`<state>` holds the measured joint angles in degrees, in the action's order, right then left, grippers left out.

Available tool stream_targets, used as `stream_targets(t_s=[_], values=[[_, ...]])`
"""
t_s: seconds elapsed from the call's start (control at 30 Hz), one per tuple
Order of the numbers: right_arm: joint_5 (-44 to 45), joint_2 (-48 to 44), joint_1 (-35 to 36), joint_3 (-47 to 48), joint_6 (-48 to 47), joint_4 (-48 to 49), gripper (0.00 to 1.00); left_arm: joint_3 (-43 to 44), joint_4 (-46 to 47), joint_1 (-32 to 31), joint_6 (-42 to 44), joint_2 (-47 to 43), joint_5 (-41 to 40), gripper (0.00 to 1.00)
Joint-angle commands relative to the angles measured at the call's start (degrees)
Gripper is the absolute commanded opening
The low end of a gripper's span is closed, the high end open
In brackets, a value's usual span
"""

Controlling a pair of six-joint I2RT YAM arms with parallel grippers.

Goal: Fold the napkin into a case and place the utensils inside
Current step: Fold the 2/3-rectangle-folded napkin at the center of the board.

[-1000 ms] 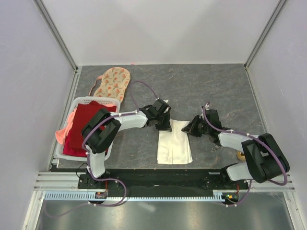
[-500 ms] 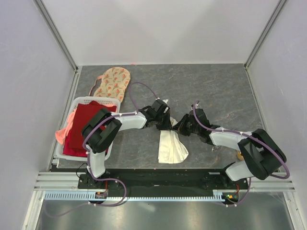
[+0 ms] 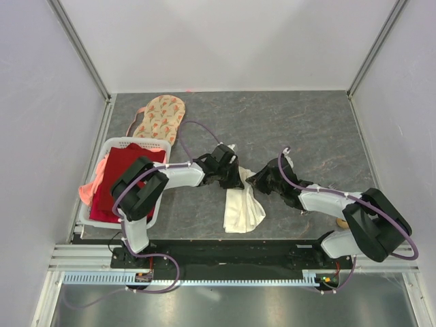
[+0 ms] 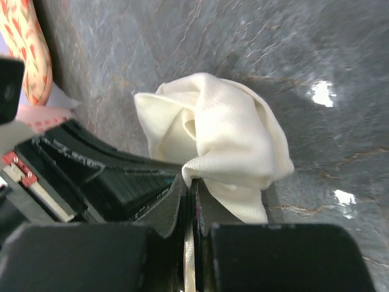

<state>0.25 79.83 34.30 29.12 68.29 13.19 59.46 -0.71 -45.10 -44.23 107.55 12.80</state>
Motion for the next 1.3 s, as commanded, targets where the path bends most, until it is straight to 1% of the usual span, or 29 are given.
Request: stream_targets(t_s=[0.0, 0.1, 0.17, 0.23, 0.3, 0.37, 0.4, 0.5, 0.63, 0.7, 0.83, 0.9, 1.07, 1.27], values=[[6.25, -2.14, 1.2, 0.32, 3.42, -2.29, 0.0, 0.04, -0.96, -0.86, -0.25, -4.71, 0.91, 0.04], [8.71, -2.31, 2.52, -0.03, 5.53, -2.82, 0.0, 1.71, -4.2, -0.87, 1.16, -5.94, 0.48, 0.06], [9.41, -1.88, 3.22, 0.32, 5.89, -3.52, 0.0, 1.45, -5.08, -0.87, 1.51, -7.08, 0.04, 0.07], [9.77, -1.7, 3.57, 0.49, 6.33, -3.61, 0.0, 0.49, -5.35, -0.87, 1.78, -9.36, -0.58, 0.11], [10.12, -1.7, 3.84, 0.58, 6.68, -3.79, 0.0, 0.22, -7.63, -0.87, 2.3, -10.77, -1.28, 0.12], [10.38, -1.96, 4.01, 0.84, 6.68, -4.48, 0.0, -1.1, -9.39, -0.87, 3.0, -13.23, -3.39, 0.1], [10.99, -1.96, 4.19, 1.02, 6.59, -4.84, 0.0, -1.89, -10.27, -0.78, 3.01, -14.11, -4.61, 0.07], [11.61, -2.31, 4.37, 1.29, 6.59, -5.63, 0.0, -5.31, -10.36, -0.78, 2.92, -15.61, -5.32, 0.04], [12.49, -2.05, 5.24, 1.64, 7.38, -5.63, 0.0, -6.29, -9.05, -1.39, 4.67, -12.11, -7.86, 0.02], [13.02, -1.7, 6.12, 2.08, 7.82, -5.63, 0.0, -5.85, -8.26, -1.39, 4.77, -9.12, -7.79, 0.02], [14.69, -0.91, 7.62, 3.48, 9.14, -7.3, 0.0, -5.24, -4.84, -2.44, 4.15, -5.78, -6.91, 0.02], [16.18, -0.73, 8.76, 4.27, 10.8, -8.7, 0.0, -4.62, -4.56, -2.62, 3.71, -3.94, -6.12, 0.02], [18.47, -0.03, 10.69, 5.41, 15.37, -11.16, 0.0, -5.5, -1.76, -2.97, 2.48, -3.05, -4.89, 0.02], [21.54, 2.17, 12.8, 5.24, 24.86, -11.43, 0.0, -6.38, 0.26, -3.06, 2.39, -3.57, -4.01, 0.02]])
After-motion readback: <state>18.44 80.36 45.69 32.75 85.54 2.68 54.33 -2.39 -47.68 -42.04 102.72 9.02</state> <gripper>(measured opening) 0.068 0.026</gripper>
